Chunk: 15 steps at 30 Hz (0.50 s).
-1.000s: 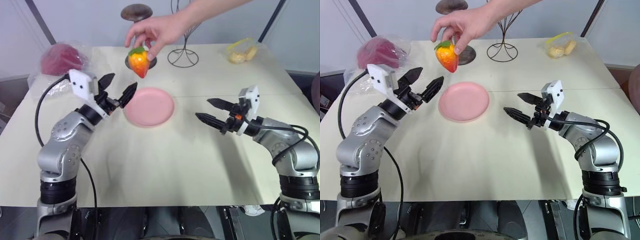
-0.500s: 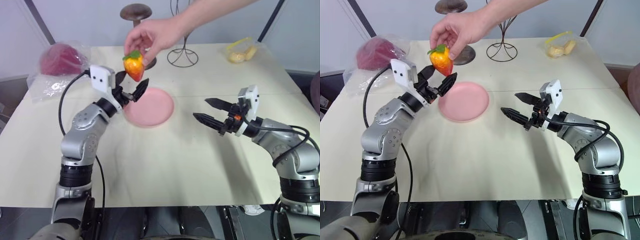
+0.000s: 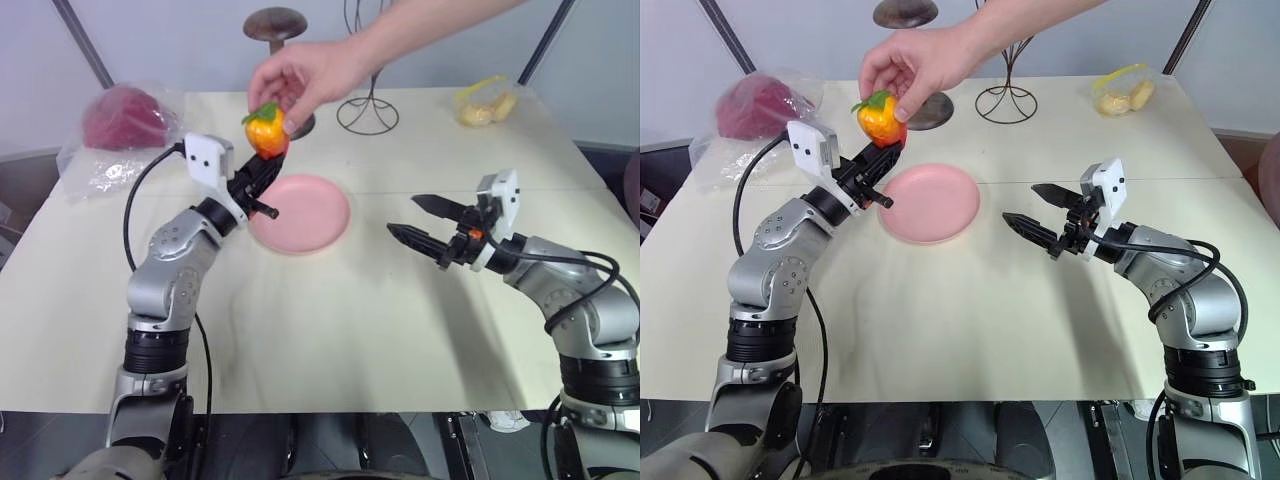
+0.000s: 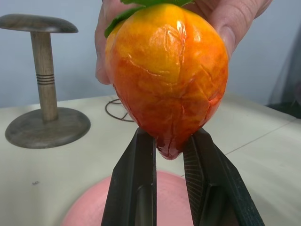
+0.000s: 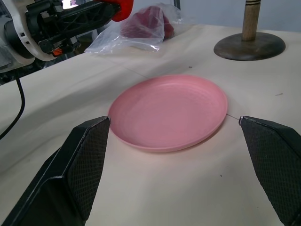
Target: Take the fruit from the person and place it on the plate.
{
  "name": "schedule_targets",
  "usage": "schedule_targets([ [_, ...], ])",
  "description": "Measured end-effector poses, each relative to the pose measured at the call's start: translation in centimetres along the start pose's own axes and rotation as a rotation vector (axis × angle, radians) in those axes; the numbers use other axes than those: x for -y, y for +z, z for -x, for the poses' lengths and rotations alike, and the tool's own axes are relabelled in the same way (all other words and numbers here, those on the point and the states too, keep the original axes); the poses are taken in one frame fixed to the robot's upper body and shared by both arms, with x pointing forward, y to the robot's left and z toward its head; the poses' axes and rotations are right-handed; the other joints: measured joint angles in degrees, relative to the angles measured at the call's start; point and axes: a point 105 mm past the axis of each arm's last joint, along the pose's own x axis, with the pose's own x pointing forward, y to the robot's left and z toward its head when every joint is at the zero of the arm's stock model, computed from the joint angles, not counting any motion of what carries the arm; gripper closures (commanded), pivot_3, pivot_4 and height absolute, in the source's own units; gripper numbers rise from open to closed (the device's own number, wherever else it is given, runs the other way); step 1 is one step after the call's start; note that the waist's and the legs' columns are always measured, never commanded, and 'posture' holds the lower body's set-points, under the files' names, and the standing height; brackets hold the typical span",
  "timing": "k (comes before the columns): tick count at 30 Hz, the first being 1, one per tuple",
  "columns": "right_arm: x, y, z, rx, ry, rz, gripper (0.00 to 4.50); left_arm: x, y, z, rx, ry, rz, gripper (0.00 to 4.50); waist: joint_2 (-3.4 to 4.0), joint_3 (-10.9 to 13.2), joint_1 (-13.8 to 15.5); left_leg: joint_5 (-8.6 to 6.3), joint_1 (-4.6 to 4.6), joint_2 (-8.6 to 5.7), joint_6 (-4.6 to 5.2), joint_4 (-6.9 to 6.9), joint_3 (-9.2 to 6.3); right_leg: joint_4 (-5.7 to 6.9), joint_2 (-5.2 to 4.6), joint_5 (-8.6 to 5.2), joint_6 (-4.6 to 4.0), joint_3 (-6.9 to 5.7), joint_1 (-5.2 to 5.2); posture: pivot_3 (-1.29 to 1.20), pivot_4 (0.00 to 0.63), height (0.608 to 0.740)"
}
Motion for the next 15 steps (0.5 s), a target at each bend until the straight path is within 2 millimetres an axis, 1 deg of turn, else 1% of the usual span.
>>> schedule_targets([
  [5, 0.0, 0.0, 0.0, 0.000, -0.001, 0.000, 0.00, -0.3, -0.1, 0.1, -0.012, 0.019, -0.025, 4.23, 0.00, 0.00, -0.03, 0.00, 0.00, 0.00, 0.00, 0.00, 0.00, 0.00, 0.00, 0.00, 0.00, 0.00, 0.00, 0.00, 0.150, 0.740],
  [7, 0.0, 0.0, 0.0, 0.000, -0.001, 0.000, 0.00, -0.6, -0.6, 0.1, -0.054, 0.029, -0.064, 4.23, 0.00, 0.00, -0.03, 0.00, 0.00, 0.00, 0.00, 0.00, 0.00, 0.00, 0.01, 0.00, 0.00, 0.00, 0.00, 0.00, 0.150, 0.740],
  [12, 0.0, -0.1, 0.0, -0.003, -0.001, -0.003, 0.00, -0.2, -4.0, -0.1, -0.234, 0.032, -0.094, 4.23, 0.00, 0.00, 0.04, -0.01, 0.00, -0.02, 0.01, 0.00, -0.01, 0.00, 0.00, 0.00, 0.00, 0.00, 0.01, 0.00, 0.150, 0.740],
  [15, 0.0, -0.3, 0.1, -0.006, -0.003, -0.006, 0.00, 0.0, -5.2, -0.4, -0.297, 0.027, -0.091, 4.23, 0.00, 0.00, -0.03, 0.00, 0.00, -0.01, 0.01, 0.00, -0.01, 0.01, 0.01, 0.00, 0.00, 0.00, -0.01, 0.00, 0.150, 0.740],
])
